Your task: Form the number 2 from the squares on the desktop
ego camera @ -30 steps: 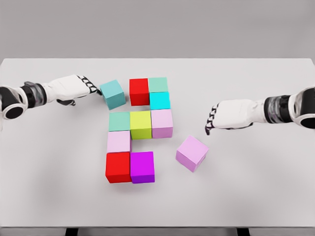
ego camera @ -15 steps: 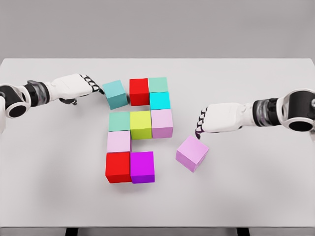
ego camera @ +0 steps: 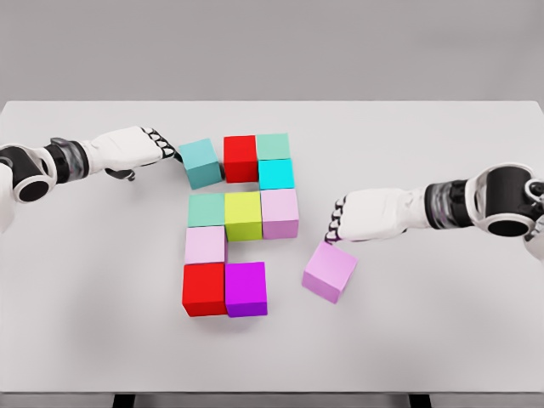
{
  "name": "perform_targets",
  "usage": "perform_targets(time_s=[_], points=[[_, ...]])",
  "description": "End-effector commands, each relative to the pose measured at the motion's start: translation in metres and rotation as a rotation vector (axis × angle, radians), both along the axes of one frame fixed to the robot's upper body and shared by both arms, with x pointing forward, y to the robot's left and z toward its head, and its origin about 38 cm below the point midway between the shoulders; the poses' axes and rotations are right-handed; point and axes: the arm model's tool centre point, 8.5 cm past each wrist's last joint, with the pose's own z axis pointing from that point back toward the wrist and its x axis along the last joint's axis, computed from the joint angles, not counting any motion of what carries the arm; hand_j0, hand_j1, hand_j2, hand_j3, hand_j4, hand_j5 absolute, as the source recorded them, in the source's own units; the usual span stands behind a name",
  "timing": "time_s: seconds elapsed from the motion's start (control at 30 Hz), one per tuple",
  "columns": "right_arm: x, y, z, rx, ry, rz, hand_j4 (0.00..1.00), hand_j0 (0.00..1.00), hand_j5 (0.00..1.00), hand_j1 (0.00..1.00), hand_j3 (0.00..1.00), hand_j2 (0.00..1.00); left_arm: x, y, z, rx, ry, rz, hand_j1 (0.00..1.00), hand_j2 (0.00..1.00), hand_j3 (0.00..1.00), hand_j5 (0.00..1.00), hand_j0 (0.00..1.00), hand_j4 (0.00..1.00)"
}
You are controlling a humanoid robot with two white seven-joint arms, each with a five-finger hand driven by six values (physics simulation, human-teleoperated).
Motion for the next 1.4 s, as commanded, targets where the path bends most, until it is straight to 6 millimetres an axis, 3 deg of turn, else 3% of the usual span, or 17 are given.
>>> perform_targets(time_s=[0.0, 0.23, 0.53, 0.77, 0.93, 1.37], points=[[-0.004, 0.003, 0.001, 0.003, -0.002, 0.015, 0.64, 0.64, 0.64, 0.64, 0.64, 0.64, 0.000, 0.000, 0.001, -0.007, 0.002, 0.002, 0.87, 0.87, 0.87, 0.87, 0.87, 0.87], [-0.018, 0.018, 0.009, 0.023, -0.019, 0.079, 0.65, 0.65, 0.65, 0.65, 0.65, 0.65, 0.001, 0.000, 0.002, -0.007, -0.001, 0.002, 0.88, 0.88, 0.88, 0.88, 0.88, 0.88], [-0.022, 0.025, 0.009, 0.032, -0.016, 0.100, 0.65, 0.65, 0.65, 0.65, 0.65, 0.65, 0.001, -0.004, 0.003, -0.012, -0.003, -0.004, 0.88, 0.88, 0.88, 0.88, 0.88, 0.88], [-0.007, 0.011, 0.018, 0.041, -0.038, 0.040, 0.66, 0.66, 0.66, 0.66, 0.66, 0.66, 0.002, -0.005, 0.002, -0.013, -0.003, -0.006, 0.88, 0.88, 0.88, 0.88, 0.88, 0.88], [0.005, -0.011, 0.009, 0.014, -0.016, -0.033, 0.67, 0.67, 0.67, 0.67, 0.67, 0.67, 0.001, -0.002, 0.002, -0.013, -0.003, 0.001, 0.88, 0.88, 0.88, 0.88, 0.88, 0.88], [-0.021, 0.014, 0.012, 0.045, -0.010, 0.069, 0.67, 0.67, 0.67, 0.67, 0.67, 0.67, -0.004, 0.013, 0.008, -0.011, -0.007, 0.013, 0.90, 0.90, 0.90, 0.90, 0.90, 0.90]])
